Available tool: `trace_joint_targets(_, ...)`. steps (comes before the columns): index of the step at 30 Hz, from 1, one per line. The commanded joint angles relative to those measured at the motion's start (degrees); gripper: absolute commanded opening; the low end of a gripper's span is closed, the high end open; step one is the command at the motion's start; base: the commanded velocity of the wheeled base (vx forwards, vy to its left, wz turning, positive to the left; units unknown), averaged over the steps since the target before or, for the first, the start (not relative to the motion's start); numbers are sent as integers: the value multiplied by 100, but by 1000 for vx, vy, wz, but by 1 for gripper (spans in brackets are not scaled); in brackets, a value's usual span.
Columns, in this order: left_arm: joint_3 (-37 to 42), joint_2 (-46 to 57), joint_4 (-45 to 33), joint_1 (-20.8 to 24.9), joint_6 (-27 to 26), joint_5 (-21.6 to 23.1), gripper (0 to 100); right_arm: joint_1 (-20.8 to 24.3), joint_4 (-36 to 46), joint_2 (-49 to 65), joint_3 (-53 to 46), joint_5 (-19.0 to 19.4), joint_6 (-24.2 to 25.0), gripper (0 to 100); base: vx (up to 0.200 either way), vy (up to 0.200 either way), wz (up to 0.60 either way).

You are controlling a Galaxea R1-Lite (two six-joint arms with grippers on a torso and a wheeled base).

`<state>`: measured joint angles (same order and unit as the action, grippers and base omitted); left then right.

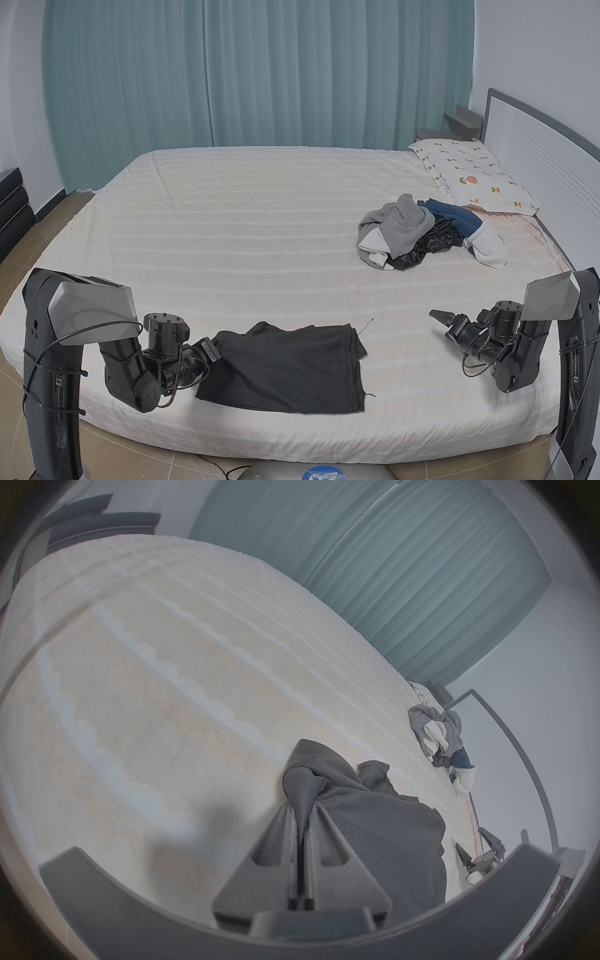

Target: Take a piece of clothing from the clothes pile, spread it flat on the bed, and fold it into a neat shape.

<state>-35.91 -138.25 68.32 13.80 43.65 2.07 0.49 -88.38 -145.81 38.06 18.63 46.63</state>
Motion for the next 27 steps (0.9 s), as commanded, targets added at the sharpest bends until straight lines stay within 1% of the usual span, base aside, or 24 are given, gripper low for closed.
trace_joint_targets(1, -3, 9, 6, 0, 73, -14, 0, 13, -4, -26, 0, 1, -5, 100, 0, 0, 0)
trace_joint_targets(8, 14, 9, 6, 0, 82, -14, 0, 30, -4, -35, -9, 1, -13, 100, 0, 0, 0)
trace_joint_targets(11, 32, 9, 6, -9, 178, -5, 0, 30, -4, -44, -18, 1, -49, 100, 0, 0, 0)
trace_joint_targets(17, 32, 9, 147, -26, 310, -5, 0, 30, -4, -44, -18, 1, -49, 100, 0, 200, 0)
trace_joint_targets(27, 41, 0, 147, -53, 354, -49, 0, 30, -4, -79, -18, 1, -119, 100, 0, 200, 0)
